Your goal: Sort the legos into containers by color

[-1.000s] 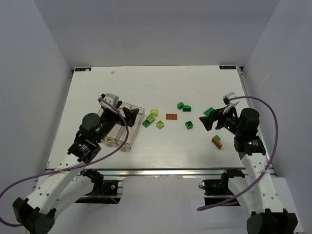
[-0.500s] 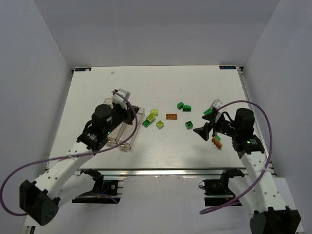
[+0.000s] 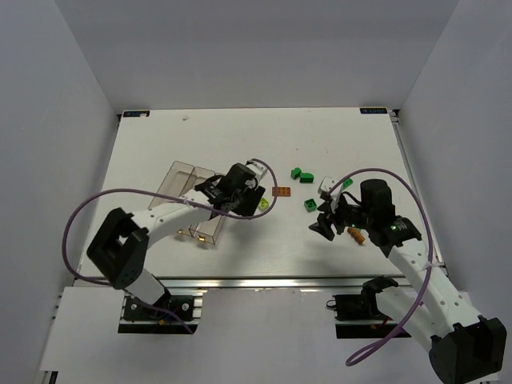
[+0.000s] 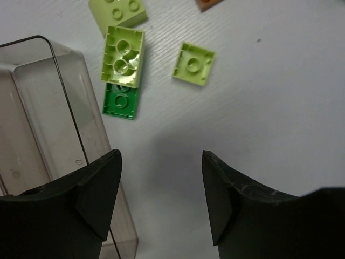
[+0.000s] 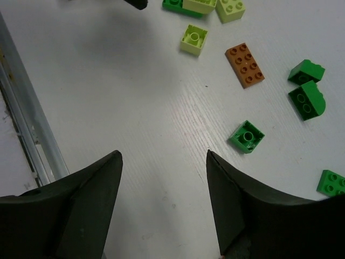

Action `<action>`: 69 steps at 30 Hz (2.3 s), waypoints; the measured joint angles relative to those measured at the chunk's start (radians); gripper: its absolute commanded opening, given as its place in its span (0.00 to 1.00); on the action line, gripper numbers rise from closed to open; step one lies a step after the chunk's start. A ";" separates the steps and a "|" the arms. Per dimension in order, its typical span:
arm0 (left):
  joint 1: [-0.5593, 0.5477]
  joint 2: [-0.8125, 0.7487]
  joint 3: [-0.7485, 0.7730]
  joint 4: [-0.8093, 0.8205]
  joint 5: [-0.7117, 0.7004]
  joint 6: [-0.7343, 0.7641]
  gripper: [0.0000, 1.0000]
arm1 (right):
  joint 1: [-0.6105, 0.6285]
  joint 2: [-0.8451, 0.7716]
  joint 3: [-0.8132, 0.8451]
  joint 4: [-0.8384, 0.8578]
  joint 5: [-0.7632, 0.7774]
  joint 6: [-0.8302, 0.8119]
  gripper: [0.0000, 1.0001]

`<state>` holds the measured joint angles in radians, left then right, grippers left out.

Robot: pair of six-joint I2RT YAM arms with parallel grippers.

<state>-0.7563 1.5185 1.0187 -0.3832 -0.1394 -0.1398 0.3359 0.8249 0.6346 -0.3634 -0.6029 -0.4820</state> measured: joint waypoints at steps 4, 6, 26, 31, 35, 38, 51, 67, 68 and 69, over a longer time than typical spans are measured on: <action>0.003 0.136 0.101 -0.082 -0.073 0.052 0.72 | 0.001 0.008 0.000 -0.042 -0.016 -0.045 0.71; 0.006 0.196 0.158 -0.102 -0.098 0.073 0.72 | 0.001 0.008 0.000 -0.051 -0.023 -0.055 0.72; 0.006 0.443 0.390 -0.160 -0.208 0.194 0.71 | 0.005 -0.047 0.000 -0.053 -0.029 -0.076 0.75; 0.007 0.457 0.390 -0.165 -0.221 0.211 0.70 | 0.005 -0.047 0.000 -0.053 -0.029 -0.076 0.76; 0.009 0.457 0.390 -0.161 -0.219 0.218 0.65 | 0.005 -0.047 0.000 -0.053 -0.029 -0.076 0.76; 0.009 0.457 0.390 -0.161 -0.207 0.222 0.64 | 0.005 -0.050 0.000 -0.053 -0.029 -0.076 0.76; 0.029 0.463 0.390 -0.154 -0.142 0.211 0.60 | 0.005 -0.062 0.000 -0.048 -0.030 -0.076 0.76; 0.030 0.504 0.394 -0.150 -0.140 0.202 0.61 | 0.005 -0.062 0.000 -0.047 -0.036 -0.076 0.76; 0.031 0.504 0.394 -0.150 -0.140 0.202 0.61 | 0.005 -0.062 0.000 -0.047 -0.036 -0.076 0.76; 0.031 0.504 0.394 -0.148 -0.140 0.202 0.61 | 0.005 -0.062 0.000 -0.047 -0.036 -0.076 0.76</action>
<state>-0.7254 2.0220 1.4128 -0.5316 -0.2798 0.0620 0.3408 0.7628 0.6350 -0.4103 -0.6388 -0.5575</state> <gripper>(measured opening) 0.608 0.762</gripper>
